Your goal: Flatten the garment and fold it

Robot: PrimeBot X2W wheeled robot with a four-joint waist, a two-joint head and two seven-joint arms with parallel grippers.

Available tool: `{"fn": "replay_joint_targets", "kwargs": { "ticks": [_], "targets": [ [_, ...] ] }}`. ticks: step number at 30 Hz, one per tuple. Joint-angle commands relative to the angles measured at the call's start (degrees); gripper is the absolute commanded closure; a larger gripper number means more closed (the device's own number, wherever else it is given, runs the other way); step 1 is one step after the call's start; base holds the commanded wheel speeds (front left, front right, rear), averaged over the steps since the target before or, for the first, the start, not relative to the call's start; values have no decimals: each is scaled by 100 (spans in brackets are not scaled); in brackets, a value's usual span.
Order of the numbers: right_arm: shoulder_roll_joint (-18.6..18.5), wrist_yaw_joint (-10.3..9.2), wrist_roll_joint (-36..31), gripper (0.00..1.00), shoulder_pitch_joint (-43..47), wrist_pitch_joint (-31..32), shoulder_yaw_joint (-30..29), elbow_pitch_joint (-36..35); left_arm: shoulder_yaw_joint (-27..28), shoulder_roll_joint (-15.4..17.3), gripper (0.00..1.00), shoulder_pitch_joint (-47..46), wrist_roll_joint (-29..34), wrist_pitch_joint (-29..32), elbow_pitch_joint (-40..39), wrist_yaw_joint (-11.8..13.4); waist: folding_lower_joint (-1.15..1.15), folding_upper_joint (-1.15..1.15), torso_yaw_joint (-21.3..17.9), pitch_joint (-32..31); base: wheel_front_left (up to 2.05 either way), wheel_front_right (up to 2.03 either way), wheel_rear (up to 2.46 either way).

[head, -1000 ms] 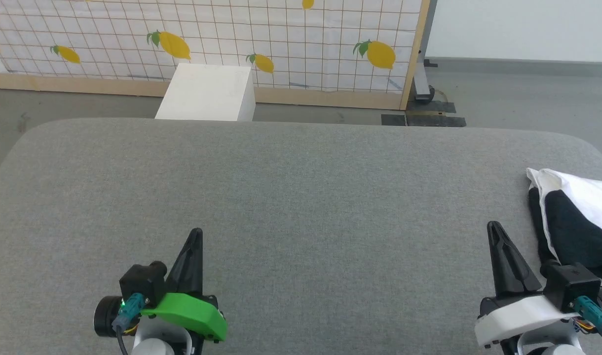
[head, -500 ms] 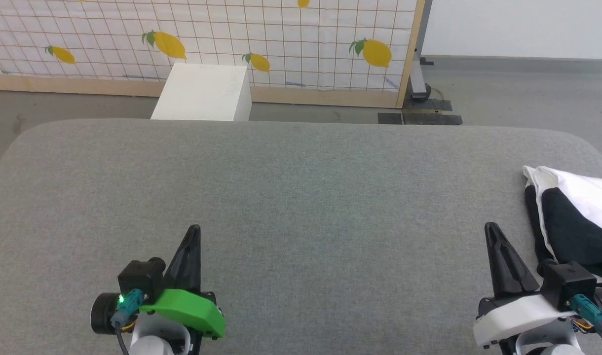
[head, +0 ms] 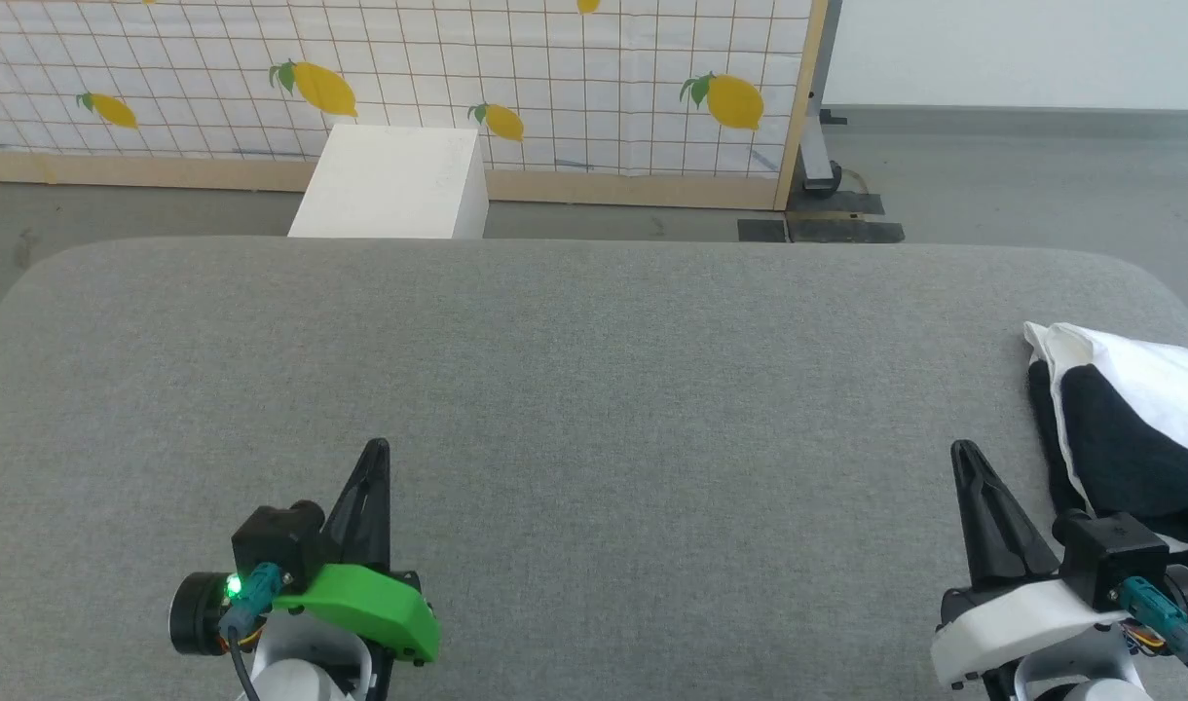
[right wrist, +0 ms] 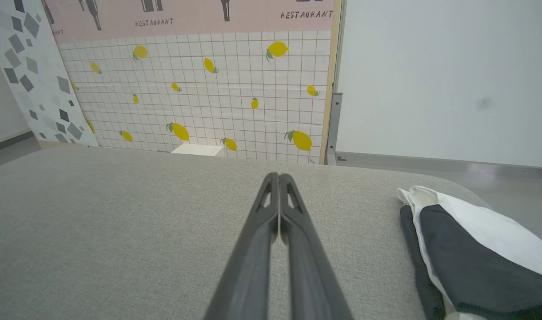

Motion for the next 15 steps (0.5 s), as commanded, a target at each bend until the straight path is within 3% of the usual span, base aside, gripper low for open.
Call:
{"fn": "replay_joint_targets", "kwargs": {
  "ticks": [1, 15],
  "targets": [
    [2, -3, -37, 100, -64, 23, 16, -36, 27, -23, 100, 104, 65, 31, -48, 52, 0, 19, -6, 2, 0, 0, 0],
    [3, -4, -99, 100, -89, 130, 43, -64, 81, -33, 100, 149, 197, 195, -204, 114, 0, 26, -62, 20, 0, 0, 0]
  ]
}}
